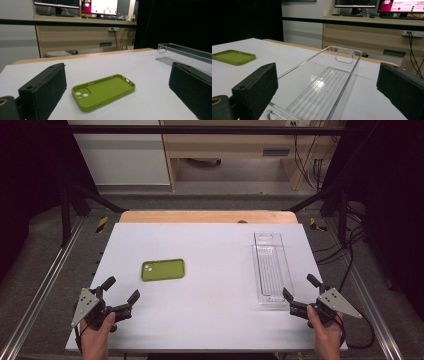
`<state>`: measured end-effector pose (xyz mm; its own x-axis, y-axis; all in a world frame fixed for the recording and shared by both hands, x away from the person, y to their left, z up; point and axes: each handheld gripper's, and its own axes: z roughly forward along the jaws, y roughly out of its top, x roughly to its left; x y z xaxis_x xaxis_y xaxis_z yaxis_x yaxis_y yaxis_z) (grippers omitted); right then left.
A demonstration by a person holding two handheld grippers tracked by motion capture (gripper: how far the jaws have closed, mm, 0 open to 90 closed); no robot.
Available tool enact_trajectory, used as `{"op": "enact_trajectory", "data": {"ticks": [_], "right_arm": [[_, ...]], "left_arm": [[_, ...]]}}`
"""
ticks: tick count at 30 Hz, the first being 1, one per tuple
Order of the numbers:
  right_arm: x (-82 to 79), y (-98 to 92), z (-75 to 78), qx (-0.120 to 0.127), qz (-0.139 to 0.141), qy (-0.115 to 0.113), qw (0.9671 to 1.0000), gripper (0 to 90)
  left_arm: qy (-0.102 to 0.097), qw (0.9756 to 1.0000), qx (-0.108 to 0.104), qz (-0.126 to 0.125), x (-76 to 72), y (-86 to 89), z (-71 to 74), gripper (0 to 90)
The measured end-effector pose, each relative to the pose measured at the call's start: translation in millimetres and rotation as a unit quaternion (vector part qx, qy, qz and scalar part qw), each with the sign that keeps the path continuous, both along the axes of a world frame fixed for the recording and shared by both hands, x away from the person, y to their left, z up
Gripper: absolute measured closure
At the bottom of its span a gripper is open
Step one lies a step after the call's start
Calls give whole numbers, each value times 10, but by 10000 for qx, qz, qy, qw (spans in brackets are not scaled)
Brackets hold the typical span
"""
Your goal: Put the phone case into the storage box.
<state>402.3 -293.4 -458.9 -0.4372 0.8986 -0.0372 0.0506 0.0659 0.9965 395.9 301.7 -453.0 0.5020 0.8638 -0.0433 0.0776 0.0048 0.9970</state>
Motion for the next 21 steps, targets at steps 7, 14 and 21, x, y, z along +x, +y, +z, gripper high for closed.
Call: {"op": "enact_trajectory", "data": {"ticks": [7,14,21], "right_arm": [[-42,9,-6,-21,-125,-7,9999,32],[-57,-11,1,-10,-233,-58,9997,27],[-63,5,15,-87,-266,-83,9996,26]], "left_arm": [[156,9998,107,-29,-39,-14,6,9],[323,9989,324,-110,49,-65,7,16],[822,9939,693,-245,393,-179,107,70]]}}
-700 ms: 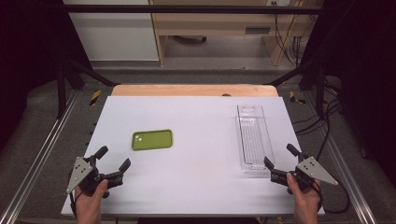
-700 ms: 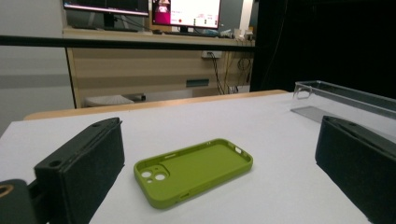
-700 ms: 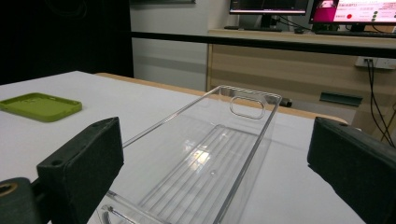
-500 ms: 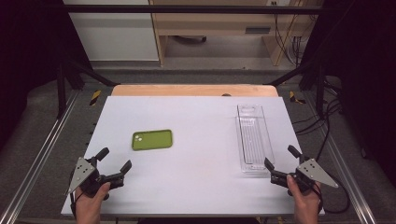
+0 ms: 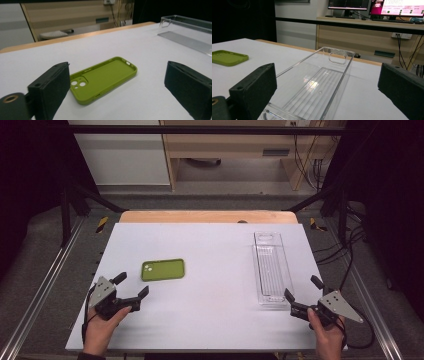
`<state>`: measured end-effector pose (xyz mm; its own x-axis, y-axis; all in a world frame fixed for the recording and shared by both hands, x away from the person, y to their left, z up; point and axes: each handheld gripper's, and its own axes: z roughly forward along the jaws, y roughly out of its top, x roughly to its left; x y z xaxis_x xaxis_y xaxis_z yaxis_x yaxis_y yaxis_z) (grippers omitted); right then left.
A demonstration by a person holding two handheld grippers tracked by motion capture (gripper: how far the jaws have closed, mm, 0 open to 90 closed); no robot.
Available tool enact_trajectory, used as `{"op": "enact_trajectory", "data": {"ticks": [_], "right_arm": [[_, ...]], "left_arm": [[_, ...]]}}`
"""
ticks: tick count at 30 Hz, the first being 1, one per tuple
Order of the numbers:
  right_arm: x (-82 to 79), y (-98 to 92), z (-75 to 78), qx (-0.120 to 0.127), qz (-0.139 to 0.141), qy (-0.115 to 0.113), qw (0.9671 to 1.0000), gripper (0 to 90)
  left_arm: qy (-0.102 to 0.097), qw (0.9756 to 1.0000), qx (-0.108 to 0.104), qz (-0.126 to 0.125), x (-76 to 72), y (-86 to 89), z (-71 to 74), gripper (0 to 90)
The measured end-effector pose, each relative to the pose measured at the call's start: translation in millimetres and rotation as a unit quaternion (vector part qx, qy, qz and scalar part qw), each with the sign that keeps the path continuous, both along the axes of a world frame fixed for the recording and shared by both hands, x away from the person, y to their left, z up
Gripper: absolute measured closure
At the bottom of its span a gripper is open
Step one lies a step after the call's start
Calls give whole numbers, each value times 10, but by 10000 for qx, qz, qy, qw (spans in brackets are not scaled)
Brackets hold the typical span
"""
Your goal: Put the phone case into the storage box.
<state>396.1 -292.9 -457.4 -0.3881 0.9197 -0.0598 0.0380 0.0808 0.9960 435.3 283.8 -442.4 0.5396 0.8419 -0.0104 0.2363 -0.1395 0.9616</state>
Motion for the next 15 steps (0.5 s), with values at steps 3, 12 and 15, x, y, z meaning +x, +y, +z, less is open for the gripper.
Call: {"op": "enact_trajectory", "data": {"ticks": [3,12,15], "right_arm": [[9,3,-1,-6,-16,-17,10000,26],[7,10,4,-18,-13,-31,10000,26],[1,12,9,-30,-15,-51,10000,26]], "left_arm": [[213,9993,268,-124,234,-51,54,82],[489,9970,547,-261,534,-174,136,108],[621,9955,648,-286,634,-231,156,134]]}}
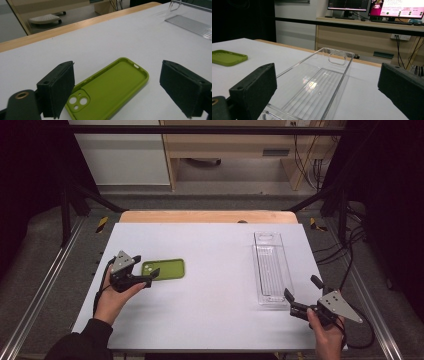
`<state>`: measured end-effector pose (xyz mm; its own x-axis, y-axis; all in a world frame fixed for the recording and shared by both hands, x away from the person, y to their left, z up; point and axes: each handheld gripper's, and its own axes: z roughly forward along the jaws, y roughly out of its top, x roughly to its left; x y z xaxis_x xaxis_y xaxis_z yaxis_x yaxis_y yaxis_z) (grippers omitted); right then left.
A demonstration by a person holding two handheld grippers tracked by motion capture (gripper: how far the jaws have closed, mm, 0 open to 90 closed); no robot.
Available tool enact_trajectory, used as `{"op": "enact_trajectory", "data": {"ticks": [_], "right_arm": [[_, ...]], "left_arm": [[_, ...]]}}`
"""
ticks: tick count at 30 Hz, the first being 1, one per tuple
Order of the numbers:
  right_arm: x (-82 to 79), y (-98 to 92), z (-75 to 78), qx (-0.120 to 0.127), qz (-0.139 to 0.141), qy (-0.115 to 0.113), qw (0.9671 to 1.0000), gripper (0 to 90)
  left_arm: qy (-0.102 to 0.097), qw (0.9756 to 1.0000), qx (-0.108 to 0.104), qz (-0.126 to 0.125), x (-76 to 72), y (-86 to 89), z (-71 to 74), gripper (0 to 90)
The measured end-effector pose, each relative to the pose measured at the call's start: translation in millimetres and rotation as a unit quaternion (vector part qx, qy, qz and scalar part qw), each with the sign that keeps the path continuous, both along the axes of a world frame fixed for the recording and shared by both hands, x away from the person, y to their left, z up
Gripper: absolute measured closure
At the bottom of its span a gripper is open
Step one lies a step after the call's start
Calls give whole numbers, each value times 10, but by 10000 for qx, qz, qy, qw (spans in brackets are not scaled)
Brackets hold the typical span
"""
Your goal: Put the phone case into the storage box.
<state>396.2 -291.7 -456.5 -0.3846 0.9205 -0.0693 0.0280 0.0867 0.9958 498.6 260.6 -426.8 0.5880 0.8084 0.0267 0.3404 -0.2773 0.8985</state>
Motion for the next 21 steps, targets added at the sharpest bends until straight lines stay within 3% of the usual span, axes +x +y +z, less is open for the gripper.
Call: {"op": "enact_trajectory", "data": {"ticks": [3,4,10,12,15,19,21], "right_arm": [[-3,-6,3,15,-9,-2,10000,26],[-5,-14,5,33,-20,-11,10000,26],[-11,-14,14,33,-58,-33,10000,29],[-13,-10,13,22,-65,-27,10000,29],[-13,-5,15,23,-46,-42,10000,29],[-17,-3,16,13,-49,-41,10000,29],[-22,-5,18,17,-50,-37,10000,29]], "left_arm": [[35,10000,45,55,47,-21,2,148],[53,9999,119,83,87,-32,-1,218],[156,9994,294,136,168,-55,-17,329],[110,9985,471,253,181,-58,-20,403],[146,9980,524,333,201,-57,-23,505],[307,9972,598,329,239,-48,-24,657],[440,9971,537,302,263,-34,-38,741]]}}
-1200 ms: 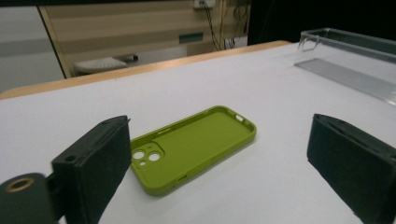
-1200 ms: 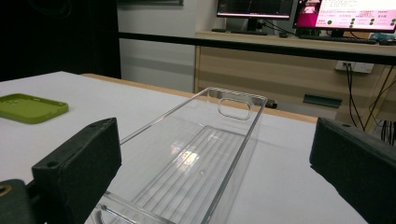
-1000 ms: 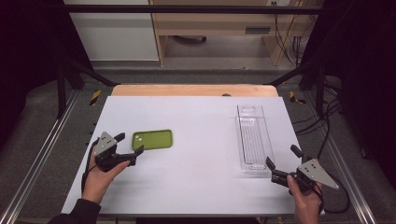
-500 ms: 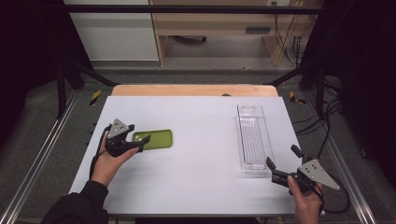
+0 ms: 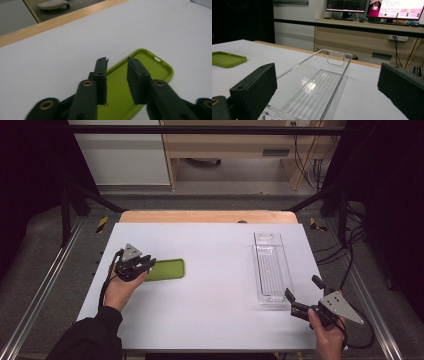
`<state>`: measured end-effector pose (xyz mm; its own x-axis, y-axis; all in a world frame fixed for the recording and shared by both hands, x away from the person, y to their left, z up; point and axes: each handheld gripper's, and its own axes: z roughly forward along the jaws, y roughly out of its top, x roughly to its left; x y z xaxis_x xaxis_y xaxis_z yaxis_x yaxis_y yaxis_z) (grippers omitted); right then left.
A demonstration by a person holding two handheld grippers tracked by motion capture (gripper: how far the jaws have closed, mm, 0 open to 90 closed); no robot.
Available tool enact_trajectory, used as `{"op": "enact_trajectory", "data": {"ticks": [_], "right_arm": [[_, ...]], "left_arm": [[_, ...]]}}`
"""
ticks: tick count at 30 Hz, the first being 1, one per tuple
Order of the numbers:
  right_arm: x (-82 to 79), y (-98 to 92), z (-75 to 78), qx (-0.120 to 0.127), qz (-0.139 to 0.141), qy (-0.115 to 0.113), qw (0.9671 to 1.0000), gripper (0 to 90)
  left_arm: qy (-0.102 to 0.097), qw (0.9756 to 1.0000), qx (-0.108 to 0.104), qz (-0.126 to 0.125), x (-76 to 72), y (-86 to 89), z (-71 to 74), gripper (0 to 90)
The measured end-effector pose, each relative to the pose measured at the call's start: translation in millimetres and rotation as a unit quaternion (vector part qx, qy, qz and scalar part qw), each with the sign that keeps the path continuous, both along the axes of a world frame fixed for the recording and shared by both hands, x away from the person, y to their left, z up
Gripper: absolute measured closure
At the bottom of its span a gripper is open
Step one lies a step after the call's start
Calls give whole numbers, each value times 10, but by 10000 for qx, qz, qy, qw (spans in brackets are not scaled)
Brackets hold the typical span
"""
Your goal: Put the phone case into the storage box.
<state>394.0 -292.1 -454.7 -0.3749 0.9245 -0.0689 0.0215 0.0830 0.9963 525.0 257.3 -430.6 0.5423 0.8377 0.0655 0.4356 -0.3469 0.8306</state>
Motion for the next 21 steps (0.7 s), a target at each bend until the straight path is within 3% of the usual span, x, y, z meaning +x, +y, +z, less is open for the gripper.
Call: {"op": "enact_trajectory", "data": {"ticks": [6,14,21], "right_arm": [[-1,2,2,-26,3,-25,10000,29],[-8,-11,3,3,-28,-11,10000,29],[-11,-22,3,-2,-34,-8,10000,29]], "left_arm": [[387,9992,56,-15,48,4,-55,898],[702,9966,412,-92,93,-69,-166,900],[831,9954,471,-26,108,-58,-249,900]]}}
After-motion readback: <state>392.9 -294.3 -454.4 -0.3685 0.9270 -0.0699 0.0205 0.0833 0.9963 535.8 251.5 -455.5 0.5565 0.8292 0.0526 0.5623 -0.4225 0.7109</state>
